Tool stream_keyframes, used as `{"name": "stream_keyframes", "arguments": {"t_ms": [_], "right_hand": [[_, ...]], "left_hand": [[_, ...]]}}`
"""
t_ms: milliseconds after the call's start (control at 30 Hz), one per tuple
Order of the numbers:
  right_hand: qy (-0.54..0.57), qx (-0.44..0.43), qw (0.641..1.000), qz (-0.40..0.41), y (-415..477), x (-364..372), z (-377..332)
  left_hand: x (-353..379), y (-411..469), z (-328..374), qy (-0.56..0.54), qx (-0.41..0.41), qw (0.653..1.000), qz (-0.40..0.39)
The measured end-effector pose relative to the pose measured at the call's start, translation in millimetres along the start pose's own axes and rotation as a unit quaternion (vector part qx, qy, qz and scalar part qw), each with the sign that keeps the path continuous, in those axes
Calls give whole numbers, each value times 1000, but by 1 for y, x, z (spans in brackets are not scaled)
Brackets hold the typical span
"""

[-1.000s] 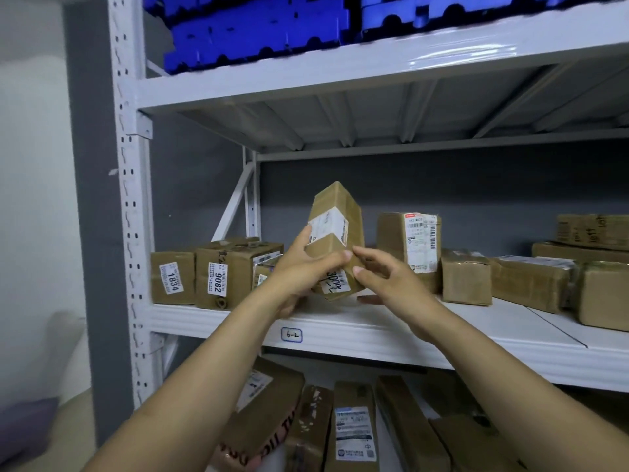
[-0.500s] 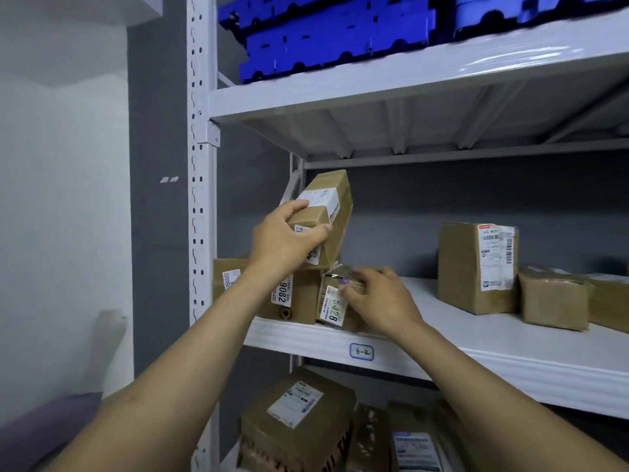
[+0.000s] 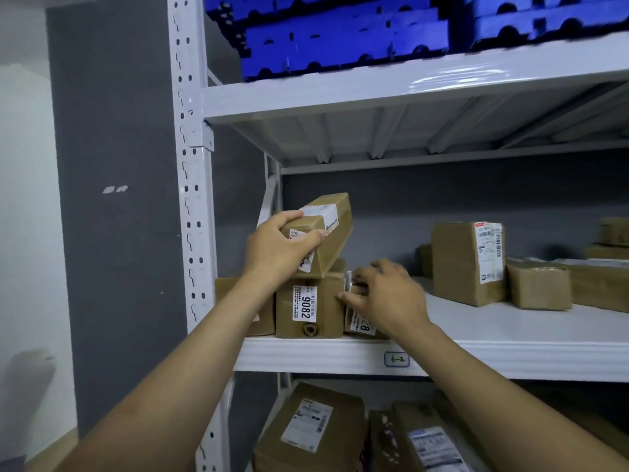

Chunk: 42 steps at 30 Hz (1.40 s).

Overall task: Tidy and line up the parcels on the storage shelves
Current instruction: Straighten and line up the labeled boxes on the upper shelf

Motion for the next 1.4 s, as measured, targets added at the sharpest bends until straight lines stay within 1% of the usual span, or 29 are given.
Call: {"name": "stream_keyframes", "arguments": {"t_ms": [67,133,200,267,333,400,600,733,900,1067,1167,1233,1267,1333,1400], "right_hand": [[-30,-48,997,45,3,-6,-15],[-35,-109,993,41,9,-7,-33],[-37,-168,985,-12,18,-2,-53],[-27,-190,977,-89,26,8,-69],[-38,-185,971,-149,34,19,-78],[-52,-176,968,-173,38,28,-81],[-66,-164,974,-145,35,23,-64],[-77,-145,976,-144,35,14,-50],[-88,-142,977,-134,34,3,-34],[-74,-143,978,-131,32,-3,-26],[-33,-154,980,-123,31,-9,-22],[-41,-155,983,-86,25,-16,-14],[-59,-142,986,-59,21,-19,-7],[-79,-77,994,-19,13,-25,9],[-53,2,998,-30,6,-26,26]], "left_hand": [[-7,3,-5,1,2,1000,15],[-16,7,-11,1,2,999,40],[-25,9,-17,11,-2,999,53],[-33,10,-24,19,-10,998,58],[-40,11,-32,24,-20,998,60],[-44,10,-40,27,-28,997,60],[-46,7,-54,9,-42,997,60],[-35,5,-48,19,-21,999,30],[-12,7,-37,54,-12,998,-6],[17,6,-40,163,-12,985,-52],[30,1,-45,198,13,979,-46],[37,-3,-52,263,42,964,-24],[40,-5,-57,306,57,950,-13],[45,-9,-65,362,68,929,-16],[47,-12,-69,383,80,920,-31]]}}
Point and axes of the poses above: each hand's wrist, its own y-axis towards the middle knuckle, its own x-axis out of the palm, z = x × y, the point moved 2 cm from there along y, towards the middle knuckle, and after that the axes turned 14 degrees about y, right-handed, at the moved point
